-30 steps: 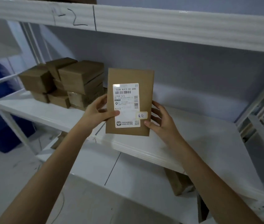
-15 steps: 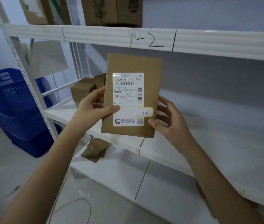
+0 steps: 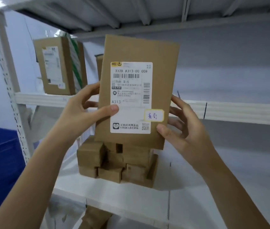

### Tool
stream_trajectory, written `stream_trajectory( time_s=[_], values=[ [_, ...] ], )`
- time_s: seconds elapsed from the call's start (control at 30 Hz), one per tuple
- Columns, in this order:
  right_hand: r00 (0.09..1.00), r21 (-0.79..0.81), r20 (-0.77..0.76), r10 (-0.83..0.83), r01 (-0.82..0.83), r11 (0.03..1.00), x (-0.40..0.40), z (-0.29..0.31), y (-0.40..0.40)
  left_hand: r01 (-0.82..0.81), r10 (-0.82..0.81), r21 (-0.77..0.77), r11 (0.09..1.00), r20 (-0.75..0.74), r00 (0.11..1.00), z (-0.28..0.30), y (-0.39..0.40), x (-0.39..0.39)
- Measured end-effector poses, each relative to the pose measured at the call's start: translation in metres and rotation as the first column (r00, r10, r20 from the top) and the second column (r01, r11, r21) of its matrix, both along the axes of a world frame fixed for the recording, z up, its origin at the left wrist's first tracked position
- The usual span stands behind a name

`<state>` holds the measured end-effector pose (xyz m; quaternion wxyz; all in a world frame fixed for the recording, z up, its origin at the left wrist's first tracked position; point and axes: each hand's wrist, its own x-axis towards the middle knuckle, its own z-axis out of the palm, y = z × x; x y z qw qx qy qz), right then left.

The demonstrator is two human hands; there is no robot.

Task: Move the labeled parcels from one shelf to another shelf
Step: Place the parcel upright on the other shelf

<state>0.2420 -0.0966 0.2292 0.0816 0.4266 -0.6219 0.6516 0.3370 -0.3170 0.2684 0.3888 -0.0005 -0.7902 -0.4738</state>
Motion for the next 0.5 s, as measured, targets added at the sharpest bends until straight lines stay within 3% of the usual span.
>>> stream_trajectory(
  time_s=[0.23, 0.5],
  values=[
    [0.979, 0.008, -0.156, -0.130, 0.133, 0.991, -0.054, 0.077, -0.024, 0.087, -0.095, -0.072, 0.994, -0.106, 0.990, 0.069, -0.021, -0.065],
    [0.963, 0.081, -0.120, -0.239, 0.250, 0.965, -0.118, 0.091, -0.047, 0.237, -0.237, -0.014, 0.971, -0.084, 0.968, 0.074, -0.047, -0.163]
  ],
)
